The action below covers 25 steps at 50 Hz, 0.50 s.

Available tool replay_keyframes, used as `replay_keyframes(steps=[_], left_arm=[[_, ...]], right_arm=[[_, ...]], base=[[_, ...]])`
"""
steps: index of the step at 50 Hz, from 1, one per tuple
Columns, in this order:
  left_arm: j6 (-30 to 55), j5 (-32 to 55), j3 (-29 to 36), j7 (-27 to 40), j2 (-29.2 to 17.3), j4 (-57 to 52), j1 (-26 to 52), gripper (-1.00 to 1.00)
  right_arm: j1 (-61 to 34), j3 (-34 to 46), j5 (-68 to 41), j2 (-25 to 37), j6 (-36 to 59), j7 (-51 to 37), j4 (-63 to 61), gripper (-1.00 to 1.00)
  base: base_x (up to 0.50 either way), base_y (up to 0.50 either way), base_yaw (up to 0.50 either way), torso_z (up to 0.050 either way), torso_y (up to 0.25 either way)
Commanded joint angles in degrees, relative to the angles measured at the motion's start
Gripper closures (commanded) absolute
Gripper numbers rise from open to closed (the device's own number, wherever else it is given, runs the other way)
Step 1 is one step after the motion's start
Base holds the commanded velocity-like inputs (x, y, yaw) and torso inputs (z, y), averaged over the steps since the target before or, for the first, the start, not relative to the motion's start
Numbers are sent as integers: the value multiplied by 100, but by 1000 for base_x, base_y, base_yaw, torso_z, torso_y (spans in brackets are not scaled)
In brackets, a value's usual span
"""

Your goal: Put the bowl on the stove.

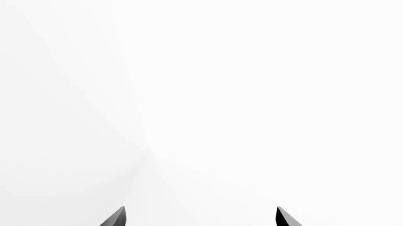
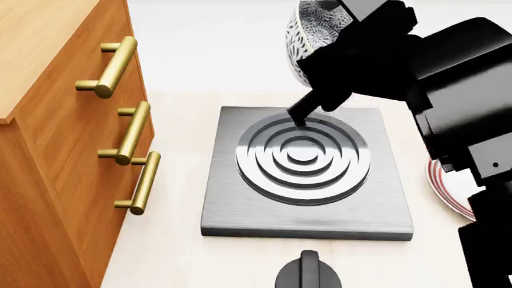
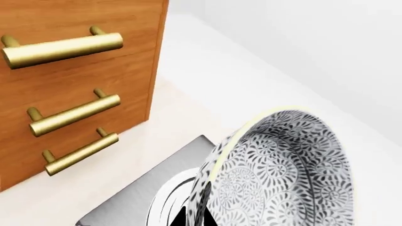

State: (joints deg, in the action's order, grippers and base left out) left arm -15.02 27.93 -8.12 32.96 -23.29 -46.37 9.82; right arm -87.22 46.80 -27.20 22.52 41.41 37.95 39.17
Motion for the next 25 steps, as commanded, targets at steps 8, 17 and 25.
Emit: replay_keyframes(steps=[8, 17, 25], left_arm=[[-12, 8, -2, 22, -21, 46, 2, -100], [-31, 5, 11, 21, -18, 84, 3, -100], [-75, -4, 30, 0, -6, 125, -18, -100]], right_arm=[[-378, -1351, 1840, -1645, -1881, 1124, 3582, 100], [-287, -1977, 2626, -1795, -1485, 1095, 3583, 100], [-271, -2017, 2673, -1802, -1383, 998, 3583, 100]], base=[[0, 0, 0, 0, 1], [0, 0, 0, 0, 0], [0, 0, 0, 0, 0]])
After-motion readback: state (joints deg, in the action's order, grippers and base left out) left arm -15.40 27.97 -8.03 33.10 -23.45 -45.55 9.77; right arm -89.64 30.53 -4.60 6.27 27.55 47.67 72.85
